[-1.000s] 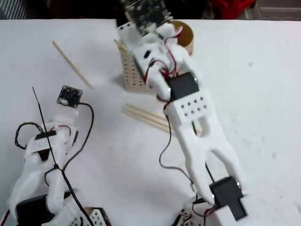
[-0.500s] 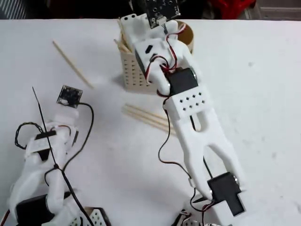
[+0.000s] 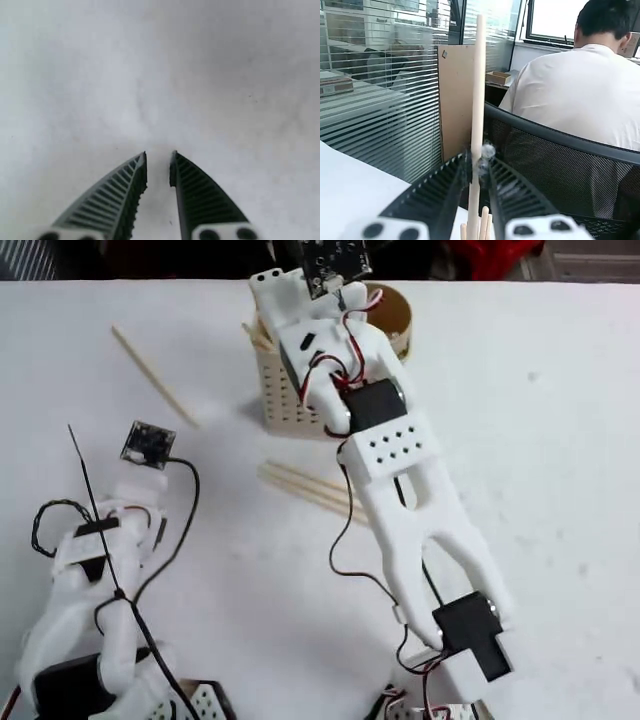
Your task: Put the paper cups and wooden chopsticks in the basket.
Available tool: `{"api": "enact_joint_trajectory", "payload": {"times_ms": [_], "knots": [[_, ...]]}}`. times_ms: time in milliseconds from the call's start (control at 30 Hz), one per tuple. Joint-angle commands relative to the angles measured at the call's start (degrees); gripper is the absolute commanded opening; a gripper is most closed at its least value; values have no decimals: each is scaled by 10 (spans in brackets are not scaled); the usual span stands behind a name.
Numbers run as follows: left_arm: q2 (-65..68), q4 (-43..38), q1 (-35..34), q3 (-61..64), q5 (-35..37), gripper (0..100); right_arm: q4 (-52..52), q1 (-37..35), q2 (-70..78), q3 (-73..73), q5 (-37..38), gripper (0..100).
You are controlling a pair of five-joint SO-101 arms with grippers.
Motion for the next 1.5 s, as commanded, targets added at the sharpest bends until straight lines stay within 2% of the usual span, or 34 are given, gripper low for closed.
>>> {"api": "enact_joint_trajectory", "payload": {"times_ms": [0,133,300,367,600,700,767,867,967,1133,1267,1467], "knots": [[-18,-9,9,1,-6,98,-8,1,-9,-32,-6,108],[-18,-9,9,1,-6,98,-7,1,-10,-29,-6,141],[-18,-9,9,1,-6,98,72,0,-22,-30,-3,56],[-18,-9,9,1,-6,98,158,0,-45,-28,-3,15],[-18,-9,9,1,-6,98,536,-6,-131,-28,-4,42],[-18,-9,9,1,-6,98,642,-38,-143,-27,0,38],[-18,-9,9,1,-6,98,680,-72,-143,-18,43,36],[-18,-9,9,1,-6,98,684,-117,-150,46,120,17],[-18,-9,9,1,-6,98,632,-126,-149,134,128,18],[-18,-9,9,1,-6,98,500,-103,-145,292,207,18],[-18,-9,9,1,-6,98,454,-67,-145,360,260,25],[-18,-9,9,1,-6,98,384,0,-144,413,331,147]]}}
